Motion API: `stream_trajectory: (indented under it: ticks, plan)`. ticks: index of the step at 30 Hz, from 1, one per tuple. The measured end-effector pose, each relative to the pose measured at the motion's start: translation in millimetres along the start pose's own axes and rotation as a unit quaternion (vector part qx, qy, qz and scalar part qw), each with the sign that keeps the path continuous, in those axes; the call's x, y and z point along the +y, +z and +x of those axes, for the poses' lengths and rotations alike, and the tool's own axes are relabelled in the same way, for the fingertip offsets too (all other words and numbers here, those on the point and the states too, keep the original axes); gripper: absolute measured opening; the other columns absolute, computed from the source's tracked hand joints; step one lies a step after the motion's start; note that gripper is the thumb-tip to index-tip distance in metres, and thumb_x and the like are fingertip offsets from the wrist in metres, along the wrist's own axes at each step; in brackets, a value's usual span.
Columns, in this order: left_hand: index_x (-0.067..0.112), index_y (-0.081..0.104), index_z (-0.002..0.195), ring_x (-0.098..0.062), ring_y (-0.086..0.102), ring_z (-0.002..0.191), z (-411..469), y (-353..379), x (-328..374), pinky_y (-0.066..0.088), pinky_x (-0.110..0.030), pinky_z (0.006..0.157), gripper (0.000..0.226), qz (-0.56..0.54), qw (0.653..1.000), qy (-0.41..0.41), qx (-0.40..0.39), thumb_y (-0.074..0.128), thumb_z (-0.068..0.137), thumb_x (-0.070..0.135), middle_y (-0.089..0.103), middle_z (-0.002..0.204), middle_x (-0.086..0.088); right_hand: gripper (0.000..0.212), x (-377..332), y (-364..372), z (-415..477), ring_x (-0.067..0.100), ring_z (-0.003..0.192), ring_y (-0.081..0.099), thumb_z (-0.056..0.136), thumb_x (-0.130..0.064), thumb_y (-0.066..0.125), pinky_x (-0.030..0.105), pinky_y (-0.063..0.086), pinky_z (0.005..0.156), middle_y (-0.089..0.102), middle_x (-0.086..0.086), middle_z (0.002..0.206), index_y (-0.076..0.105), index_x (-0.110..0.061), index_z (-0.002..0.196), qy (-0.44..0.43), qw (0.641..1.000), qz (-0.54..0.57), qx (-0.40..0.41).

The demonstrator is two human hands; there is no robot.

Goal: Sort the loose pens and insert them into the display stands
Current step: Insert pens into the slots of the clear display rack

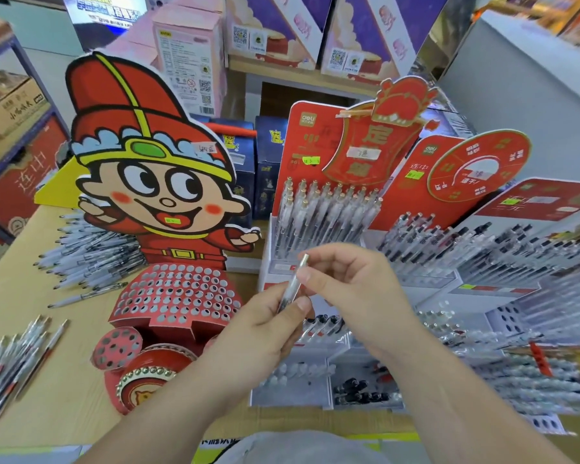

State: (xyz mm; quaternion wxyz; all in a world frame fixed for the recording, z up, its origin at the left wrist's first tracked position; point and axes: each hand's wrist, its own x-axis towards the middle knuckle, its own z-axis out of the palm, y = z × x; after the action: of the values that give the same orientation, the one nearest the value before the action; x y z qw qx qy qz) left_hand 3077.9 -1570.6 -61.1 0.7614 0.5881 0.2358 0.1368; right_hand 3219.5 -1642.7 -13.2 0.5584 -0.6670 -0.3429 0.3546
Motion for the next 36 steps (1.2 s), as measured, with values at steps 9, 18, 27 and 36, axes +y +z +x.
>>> stream_trajectory:
  ticks: [9,18,27,36]
  plan:
    - [0.036,0.063,0.112,-0.007,0.061,0.089,30.5,-24.5,1.8,0.049,-0.019,0.074,0.022,0.183,0.959,0.095,0.195,0.064,0.092,0.044,0.064,0.098,0.012,0.013,-24.5,-31.6,13.9,0.014,0.074,0.069,0.085,-0.006,0.075,0.02,0.054,0.068,0.074,-0.001,0.08,0.073,-0.014,0.096,-0.113,0.985,-0.057,0.12]
    - [0.029,0.063,0.129,0.003,0.062,0.102,54.3,-39.2,-14.0,0.053,-0.024,0.088,0.032,0.223,0.946,0.077,0.224,0.064,0.097,0.03,0.067,0.116,0.015,0.015,-25.1,-35.7,46.3,0.018,0.08,0.07,0.088,-0.012,0.076,0.033,0.059,0.077,0.073,-0.002,0.085,0.071,-0.02,0.099,-0.162,0.961,-0.132,0.183]
    - [0.028,0.063,0.128,0.005,0.062,0.102,60.2,-41.0,-19.6,0.056,-0.025,0.088,0.031,0.219,0.944,0.082,0.232,0.065,0.098,0.024,0.068,0.113,0.02,0.016,-15.5,-22.8,53.6,0.004,0.079,0.064,0.088,-0.015,0.076,0.015,0.053,0.074,0.069,-0.011,0.087,0.07,-0.024,0.1,-0.177,0.944,-0.23,0.159]
    - [0.031,0.064,0.124,0.0,0.066,0.103,60.4,-38.4,-26.0,0.06,-0.04,0.088,0.028,0.193,0.945,0.098,0.245,0.066,0.097,0.023,0.069,0.111,0.021,0.019,-0.5,-5.3,55.7,0.003,0.075,0.06,0.087,-0.022,0.077,0.017,0.052,0.071,0.065,-0.013,0.083,0.075,-0.021,0.105,-0.194,0.909,-0.327,0.172]
